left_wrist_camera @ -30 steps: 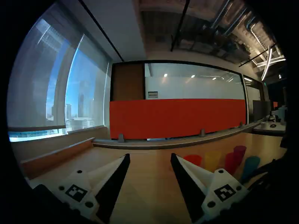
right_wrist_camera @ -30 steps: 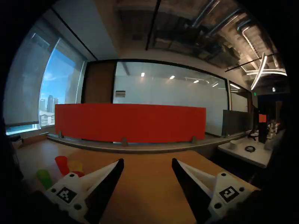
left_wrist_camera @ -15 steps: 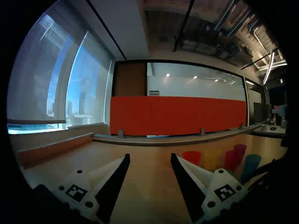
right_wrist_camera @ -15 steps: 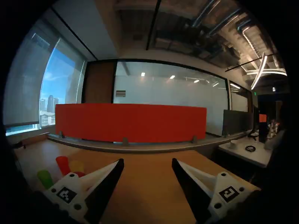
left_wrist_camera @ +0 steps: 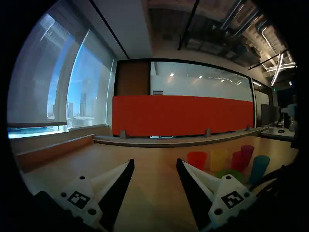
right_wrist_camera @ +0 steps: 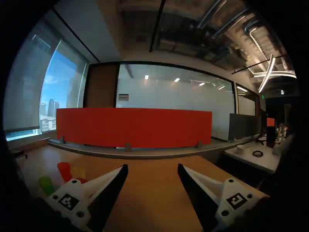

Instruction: Pour water

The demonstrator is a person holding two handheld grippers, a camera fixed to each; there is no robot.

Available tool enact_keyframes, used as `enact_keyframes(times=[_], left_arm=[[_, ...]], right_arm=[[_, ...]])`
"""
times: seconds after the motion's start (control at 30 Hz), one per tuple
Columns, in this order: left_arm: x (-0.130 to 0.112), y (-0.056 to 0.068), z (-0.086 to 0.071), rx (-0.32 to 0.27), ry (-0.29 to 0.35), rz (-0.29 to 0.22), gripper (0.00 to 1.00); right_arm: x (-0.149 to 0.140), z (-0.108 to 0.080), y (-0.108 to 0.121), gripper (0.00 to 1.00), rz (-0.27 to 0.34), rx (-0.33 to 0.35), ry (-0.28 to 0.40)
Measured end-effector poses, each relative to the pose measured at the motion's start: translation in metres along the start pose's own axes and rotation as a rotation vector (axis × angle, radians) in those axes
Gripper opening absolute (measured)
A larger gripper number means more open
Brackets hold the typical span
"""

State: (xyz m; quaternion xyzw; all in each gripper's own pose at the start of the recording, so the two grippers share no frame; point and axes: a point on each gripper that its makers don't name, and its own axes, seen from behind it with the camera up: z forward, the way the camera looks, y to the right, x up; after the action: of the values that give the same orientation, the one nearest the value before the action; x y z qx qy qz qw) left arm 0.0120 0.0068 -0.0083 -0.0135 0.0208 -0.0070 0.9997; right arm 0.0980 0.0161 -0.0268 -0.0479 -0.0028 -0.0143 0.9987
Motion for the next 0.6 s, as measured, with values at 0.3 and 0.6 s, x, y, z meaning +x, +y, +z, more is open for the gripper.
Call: enact_keyframes(times=[0.3, 0.6], left_arm=[[-0.0053, -0.0018, 0.0020, 0.002, -0.021, 0.007, 0.80], [-0.0099, -0.0021, 0.0044, 0.001, -0.039, 0.011, 0.80]], right_arm=[[-0.0002, 0.0004, -0.0003, 0.99, 0.004, 0.005, 0.002], [0.0012, -0.0009, 0.0010, 0.99, 0.003, 0.005, 0.003]])
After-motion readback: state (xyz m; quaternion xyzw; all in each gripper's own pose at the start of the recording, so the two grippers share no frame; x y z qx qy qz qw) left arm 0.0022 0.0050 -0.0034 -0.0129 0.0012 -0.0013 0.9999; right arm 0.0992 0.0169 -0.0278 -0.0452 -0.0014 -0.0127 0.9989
